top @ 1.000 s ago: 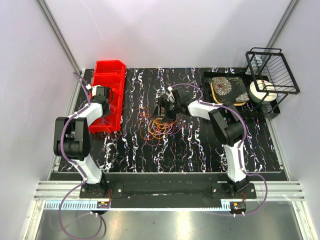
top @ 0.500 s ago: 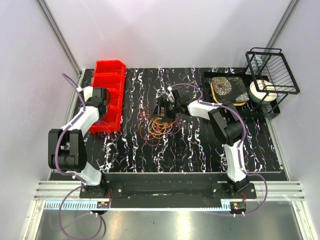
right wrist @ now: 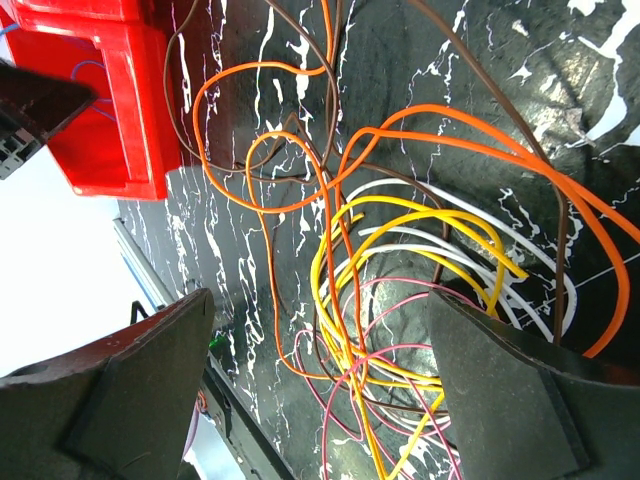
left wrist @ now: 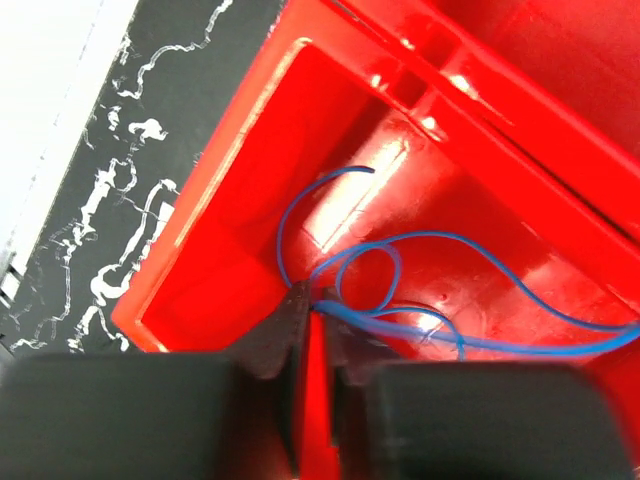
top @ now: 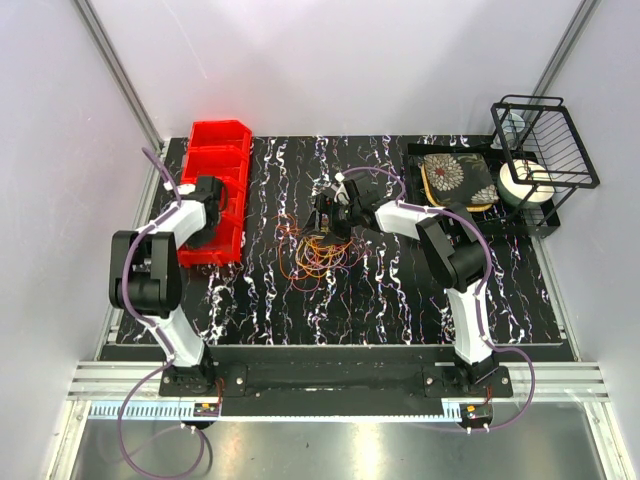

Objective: Untangle the cables

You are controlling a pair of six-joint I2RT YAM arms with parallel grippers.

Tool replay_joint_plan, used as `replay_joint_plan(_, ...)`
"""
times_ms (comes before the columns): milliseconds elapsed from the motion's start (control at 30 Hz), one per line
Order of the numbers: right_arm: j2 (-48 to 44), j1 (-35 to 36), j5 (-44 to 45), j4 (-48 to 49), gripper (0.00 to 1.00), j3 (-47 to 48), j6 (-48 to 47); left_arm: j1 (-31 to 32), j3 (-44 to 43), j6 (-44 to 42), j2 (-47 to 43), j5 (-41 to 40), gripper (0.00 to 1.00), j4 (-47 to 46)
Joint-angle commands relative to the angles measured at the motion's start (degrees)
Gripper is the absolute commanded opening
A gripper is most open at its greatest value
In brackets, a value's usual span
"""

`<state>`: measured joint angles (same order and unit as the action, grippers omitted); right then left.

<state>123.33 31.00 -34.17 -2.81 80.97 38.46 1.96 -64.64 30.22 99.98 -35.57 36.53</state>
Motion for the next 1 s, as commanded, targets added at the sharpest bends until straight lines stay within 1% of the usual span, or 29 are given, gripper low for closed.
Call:
replay_joint_plan(0, 1.56, 0.02, -0.10, 1.40, 0.93, -0.72, -0.05, 0.33, -2.33, 1.07, -0.75, 0.86, 0.53, 1.79)
replay_joint_plan(33, 1.74, -0.07, -0.28, 1.66, 0.93, -0.81, 0.12, 0.24, -2.24, 1.25, -1.89, 0.94, 0.61, 1.79)
replay_joint_plan(100, 1.92, -0.07, -0.63, 2.10, 0.93, -0.81, 0.30, 0.50, -2.24, 1.42, -3.12, 1.64, 0.72, 1.96)
replay_joint_plan(167, 1.92, 0.02, -0.72, 2.37, 0.93, -0.90, 0.48, 0.85, -3.03, 1.86, -5.41, 2.08, 0.76, 3.27)
replay_joint_plan(200, 2.00, 0.02, -0.81, 2.28, 0.93, -0.90, 0.65, 1.12, -3.38, 2.12, -6.37, 2.00, 0.80, 3.72)
replay_joint_plan(300, 2.18, 0.02, -1.07, 2.37, 0.93, -0.99, 0.92, 2.17, -5.05, 2.74, -11.03, 1.21, 0.84, 6.00)
replay_joint_plan(367, 2.18, 0.02, -1.16, 4.11, 0.93, -1.08, 1.18, 2.70, -5.93, 3.18, -14.54, 0.16, 0.84, 7.49)
replay_joint_plan(500, 1.92, 0.02, -1.07, 4.57, 0.93, -1.08, 1.36, 3.23, -6.02, 3.44, -21.13, 0.41, 0.84, 8.29)
replay_joint_plan(600, 1.65, 0.02, -0.90, 4.83, 0.93, -1.25, 1.45, 4.72, -5.50, 2.57, -23.69, 1.29, 0.84, 7.33)
replay_joint_plan(700, 0.60, -0.07, 0.24, 4.83, 0.93, -1.78, 1.27, 8.49, -5.06, -0.15, -24.13, 3.66, 0.80, 4.08)
replay_joint_plan(767, -0.98, 0.02, 2.78, 4.74, 0.93, -2.83, 0.48, 12.88, -5.23, -1.73, -23.44, 5.33, 0.75, 1.28)
replay_joint_plan(833, -3.09, -0.07, 4.98, 4.31, 0.93, -3.53, -0.22, 17.00, -5.23, -2.70, -21.51, 6.73, 0.75, -1.80)
replay_joint_plan(900, -5.54, -0.50, 8.58, 3.95, 0.93, -5.11, -0.66, 18.60, -4.97, -3.06, -18.53, 8.75, 0.73, -3.74)
replay_joint_plan(967, -7.04, -0.68, 13.22, 3.52, 0.94, -6.87, -0.75, 19.92, -4.09, -2.97, -16.50, 13.49, 0.72, -7.78)
